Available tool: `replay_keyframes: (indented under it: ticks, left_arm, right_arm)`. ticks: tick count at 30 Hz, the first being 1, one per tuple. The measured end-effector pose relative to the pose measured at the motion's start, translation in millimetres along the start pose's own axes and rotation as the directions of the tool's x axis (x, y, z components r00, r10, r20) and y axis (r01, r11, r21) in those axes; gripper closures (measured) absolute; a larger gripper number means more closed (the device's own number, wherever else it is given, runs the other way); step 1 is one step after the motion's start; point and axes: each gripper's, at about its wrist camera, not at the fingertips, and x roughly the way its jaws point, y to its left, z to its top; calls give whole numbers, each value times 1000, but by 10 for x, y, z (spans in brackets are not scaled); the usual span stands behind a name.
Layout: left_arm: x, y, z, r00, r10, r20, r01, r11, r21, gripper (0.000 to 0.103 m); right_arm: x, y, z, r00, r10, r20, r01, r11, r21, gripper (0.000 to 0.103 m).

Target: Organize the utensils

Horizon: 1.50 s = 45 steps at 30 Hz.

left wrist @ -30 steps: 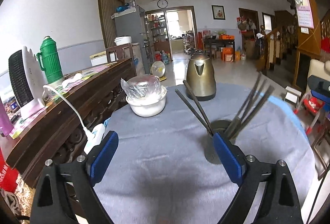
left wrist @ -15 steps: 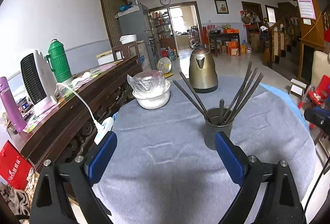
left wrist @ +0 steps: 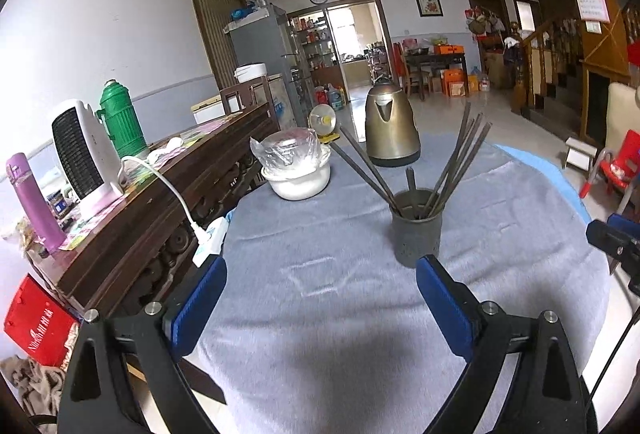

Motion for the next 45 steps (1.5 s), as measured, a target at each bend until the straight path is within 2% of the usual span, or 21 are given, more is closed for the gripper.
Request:
replay_keyframes:
  ticks: [13,21,45]
  left_arm:
    - [-112,45,-133,998,41,-51,-40,999,21,7]
    - [-137,80,-163,996,70,-55,-68,997,32,7]
    - [-146,93,-214,995,74,-69,-72,997,28,7]
  right_arm:
    - [-79,25,-217,999,26,-37,-26,1000,16,44]
    - [-35,130,-267,997,58,-45,-57,998,22,44]
    - [-105,144,-259,998,59,-28,-58,998,19,44]
